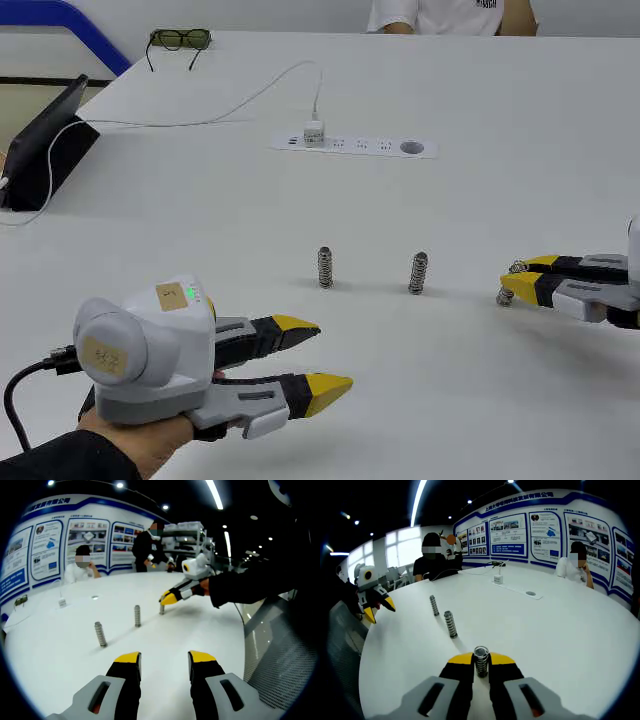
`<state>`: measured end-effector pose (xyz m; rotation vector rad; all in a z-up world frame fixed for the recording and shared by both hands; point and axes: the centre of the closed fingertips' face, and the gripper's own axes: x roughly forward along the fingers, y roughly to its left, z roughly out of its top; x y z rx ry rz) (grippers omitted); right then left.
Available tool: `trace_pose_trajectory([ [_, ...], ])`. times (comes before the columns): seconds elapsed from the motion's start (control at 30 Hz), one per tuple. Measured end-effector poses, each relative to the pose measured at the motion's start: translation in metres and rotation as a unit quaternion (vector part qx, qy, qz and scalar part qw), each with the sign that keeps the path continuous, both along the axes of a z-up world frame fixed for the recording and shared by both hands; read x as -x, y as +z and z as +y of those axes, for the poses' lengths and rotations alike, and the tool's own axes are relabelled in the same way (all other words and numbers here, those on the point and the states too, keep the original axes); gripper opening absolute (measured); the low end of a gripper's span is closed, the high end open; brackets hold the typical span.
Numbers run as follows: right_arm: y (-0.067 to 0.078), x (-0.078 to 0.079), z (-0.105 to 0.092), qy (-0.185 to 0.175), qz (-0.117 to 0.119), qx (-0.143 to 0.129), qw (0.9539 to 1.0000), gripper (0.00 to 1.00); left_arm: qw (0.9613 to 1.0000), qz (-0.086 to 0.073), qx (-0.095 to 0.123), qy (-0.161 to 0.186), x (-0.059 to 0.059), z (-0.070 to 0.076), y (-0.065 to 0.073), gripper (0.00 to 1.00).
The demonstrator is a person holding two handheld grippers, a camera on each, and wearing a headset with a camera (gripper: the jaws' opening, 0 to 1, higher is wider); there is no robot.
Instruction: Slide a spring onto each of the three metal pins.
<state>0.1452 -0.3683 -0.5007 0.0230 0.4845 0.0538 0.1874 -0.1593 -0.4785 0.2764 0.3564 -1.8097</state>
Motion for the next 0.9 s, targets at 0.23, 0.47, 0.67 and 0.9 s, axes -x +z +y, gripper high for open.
trace_pose_trajectory([
  [0.23,-0.0048,-0.0005,-0.0006,0.001,0.005,0.001,1.0000,0.12,1.0000,0.000,-0.001,0.001,-0.0004,-0.0005,-0.0003,0.38],
  [0.47,-0.0068,-0.0018,-0.0007,0.002,0.004,0.004,1.0000,0.12,1.0000,0.000,-0.002,0.002,-0.0013,-0.0004,-0.0009,0.38],
  [0.67,-0.0063,-0.0037,-0.0017,0.002,0.001,0.006,1.0000,0.12,1.0000,0.001,-0.001,0.003,-0.0014,-0.0011,-0.0006,0.38],
  [0.9,-0.0064,-0.0069,-0.0019,0.001,0.001,0.007,1.0000,0.12,1.0000,0.000,0.000,0.004,-0.0028,-0.0012,0.0003,0.39],
])
